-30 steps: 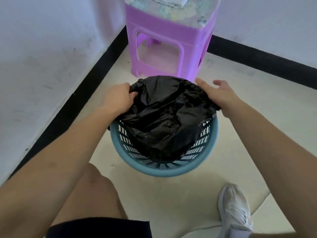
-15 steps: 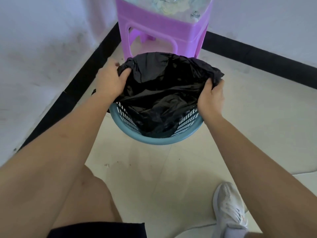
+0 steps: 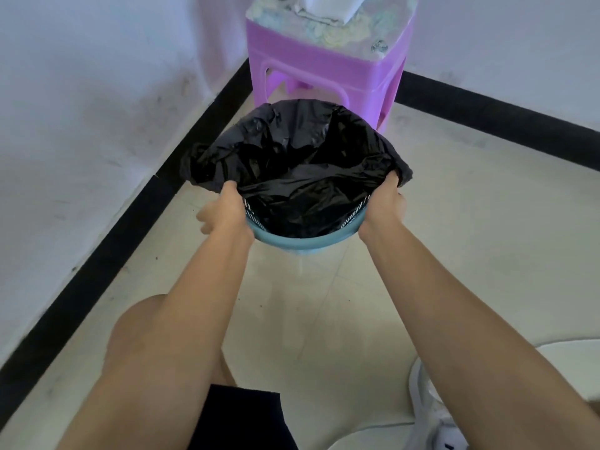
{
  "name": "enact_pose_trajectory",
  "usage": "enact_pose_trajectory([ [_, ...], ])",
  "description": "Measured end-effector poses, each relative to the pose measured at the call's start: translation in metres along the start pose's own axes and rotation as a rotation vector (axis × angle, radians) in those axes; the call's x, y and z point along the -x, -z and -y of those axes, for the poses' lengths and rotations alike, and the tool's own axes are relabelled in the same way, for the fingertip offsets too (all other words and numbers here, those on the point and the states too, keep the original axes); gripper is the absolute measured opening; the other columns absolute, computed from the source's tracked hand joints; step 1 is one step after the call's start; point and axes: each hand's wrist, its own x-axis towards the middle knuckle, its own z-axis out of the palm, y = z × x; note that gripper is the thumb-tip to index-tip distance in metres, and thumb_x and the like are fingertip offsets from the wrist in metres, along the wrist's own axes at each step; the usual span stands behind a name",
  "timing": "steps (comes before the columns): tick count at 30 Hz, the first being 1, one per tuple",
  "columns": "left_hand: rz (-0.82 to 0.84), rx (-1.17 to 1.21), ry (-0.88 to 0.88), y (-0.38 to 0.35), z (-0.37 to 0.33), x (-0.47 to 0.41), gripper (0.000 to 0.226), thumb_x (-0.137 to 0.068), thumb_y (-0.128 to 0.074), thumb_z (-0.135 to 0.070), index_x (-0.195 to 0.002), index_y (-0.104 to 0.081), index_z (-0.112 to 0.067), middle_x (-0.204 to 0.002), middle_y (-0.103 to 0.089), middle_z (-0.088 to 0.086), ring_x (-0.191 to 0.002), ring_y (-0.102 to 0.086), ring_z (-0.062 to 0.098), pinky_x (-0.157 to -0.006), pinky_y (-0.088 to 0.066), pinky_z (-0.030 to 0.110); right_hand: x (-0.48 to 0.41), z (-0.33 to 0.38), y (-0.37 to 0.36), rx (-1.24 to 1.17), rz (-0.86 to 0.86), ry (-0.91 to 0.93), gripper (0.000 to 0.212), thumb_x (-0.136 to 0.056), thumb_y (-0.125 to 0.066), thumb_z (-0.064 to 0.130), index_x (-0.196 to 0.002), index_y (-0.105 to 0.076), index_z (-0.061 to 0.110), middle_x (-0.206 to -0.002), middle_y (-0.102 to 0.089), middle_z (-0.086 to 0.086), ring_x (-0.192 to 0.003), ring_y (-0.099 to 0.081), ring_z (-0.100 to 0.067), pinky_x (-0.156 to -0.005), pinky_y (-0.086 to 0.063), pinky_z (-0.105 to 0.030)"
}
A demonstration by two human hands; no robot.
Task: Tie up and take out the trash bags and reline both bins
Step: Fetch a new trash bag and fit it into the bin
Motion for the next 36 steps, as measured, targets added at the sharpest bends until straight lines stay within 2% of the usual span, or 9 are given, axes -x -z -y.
enact_pose_trajectory([
  [3,0.044,0.09,-0.144,-0.006,0.012,0.002,0.027,-0.083,-0.06,-0.025,-0.103,-0.063,-0.008,-0.097,-0.069,0.004,-0.087,-0.069,0.024,-0.077,-0.059,0.035,0.007,0.0,-0.001,-0.15,0.026,-0.089,0.026,-0.098,-0.045,0.035,-0.097,-0.062,0.015,-0.094,-0.067,-0.001,-0.083,-0.066,-0.022,-0.077,-0.058,-0.036],
  [7,0.04,0.153,-0.266,-0.012,0.024,0.007,0.03,-0.098,-0.049,-0.034,-0.1,-0.064,-0.009,-0.097,-0.068,0.002,-0.089,-0.065,0.018,-0.087,-0.056,0.036,-0.001,0.001,0.008,-0.268,0.111,-0.228,0.027,-0.095,-0.041,0.023,-0.101,-0.067,0.022,-0.093,-0.068,0.001,-0.086,-0.065,-0.02,-0.092,-0.054,-0.038],
  [12,0.014,0.285,-0.222,-0.016,0.034,0.011,0.019,-0.095,-0.042,-0.023,-0.085,-0.056,-0.016,-0.086,-0.058,0.0,-0.077,-0.055,0.018,-0.073,-0.049,0.031,-0.002,-0.032,0.014,-0.065,0.236,-0.435,0.016,-0.094,-0.051,0.028,-0.099,-0.063,0.019,-0.08,-0.066,0.003,-0.082,-0.065,-0.015,-0.068,-0.057,-0.032],
  [22,0.137,-0.033,-0.09,0.011,0.07,-0.02,0.023,-0.1,-0.039,-0.02,-0.083,-0.054,-0.022,-0.093,-0.062,-0.002,-0.087,-0.059,0.022,-0.081,-0.052,0.037,-0.027,-0.067,0.015,0.417,0.119,-0.083,0.031,-0.105,-0.039,0.036,-0.097,-0.055,0.01,-0.104,-0.068,-0.013,-0.061,-0.062,-0.022,-0.044,-0.049,-0.027],
  [25,0.241,-0.156,-0.041,0.012,0.061,-0.03,0.022,-0.099,-0.036,-0.017,-0.089,-0.055,-0.022,-0.089,-0.057,-0.006,-0.092,-0.052,0.021,-0.082,-0.047,0.038,-0.027,-0.048,0.026,0.12,0.201,-0.188,0.025,-0.099,-0.058,0.03,-0.107,-0.06,0.006,-0.098,-0.065,-0.007,-0.073,-0.065,-0.018,-0.056,-0.057,-0.024],
  [28,0.018,-0.104,-0.113,0.008,0.026,-0.039,0.037,-0.093,-0.038,-0.017,-0.125,-0.053,-0.007,-0.121,-0.061,0.008,-0.115,-0.058,0.025,-0.097,-0.049,0.042,-0.021,-0.015,0.035,-0.115,0.163,-0.24,0.028,-0.087,-0.06,0.013,-0.114,-0.058,0.007,-0.121,-0.053,-0.01,-0.101,-0.06,-0.025,-0.091,-0.055,-0.037],
  [31,-0.162,-0.093,-0.476,0.001,-0.013,-0.028,0.035,-0.097,-0.041,-0.024,-0.128,-0.052,-0.012,-0.123,-0.051,0.005,-0.111,-0.056,0.02,-0.091,-0.049,0.031,-0.011,0.022,0.028,-0.018,-0.108,0.001,0.051,-0.087,-0.05,0.031,-0.137,-0.046,0.025,-0.136,-0.042,0.0,-0.117,-0.047,-0.025,-0.097,-0.04,-0.041],
  [34,0.123,-0.619,-0.975,-0.007,-0.018,-0.005,0.057,-0.094,-0.053,-0.016,-0.147,-0.036,-0.018,-0.153,-0.031,0.013,-0.138,-0.034,0.023,-0.111,-0.03,0.03,0.001,0.029,0.001,0.35,-0.019,0.456,0.062,-0.094,-0.051,0.034,-0.151,-0.031,0.024,-0.151,-0.036,-0.003,-0.129,-0.046,-0.024,-0.105,-0.036,-0.032],
  [36,0.223,-0.991,-0.991,-0.01,-0.011,-0.001,0.078,-0.087,-0.059,-0.007,-0.153,-0.022,-0.025,-0.163,-0.005,0.011,-0.146,-0.021,0.03,-0.111,-0.032,0.035,0.004,0.016,-0.013,0.748,0.095,0.613,0.074,-0.091,-0.052,0.015,-0.156,-0.018,0.02,-0.158,-0.026,-0.005,-0.128,-0.049,-0.029,-0.096,-0.037,-0.028],
])
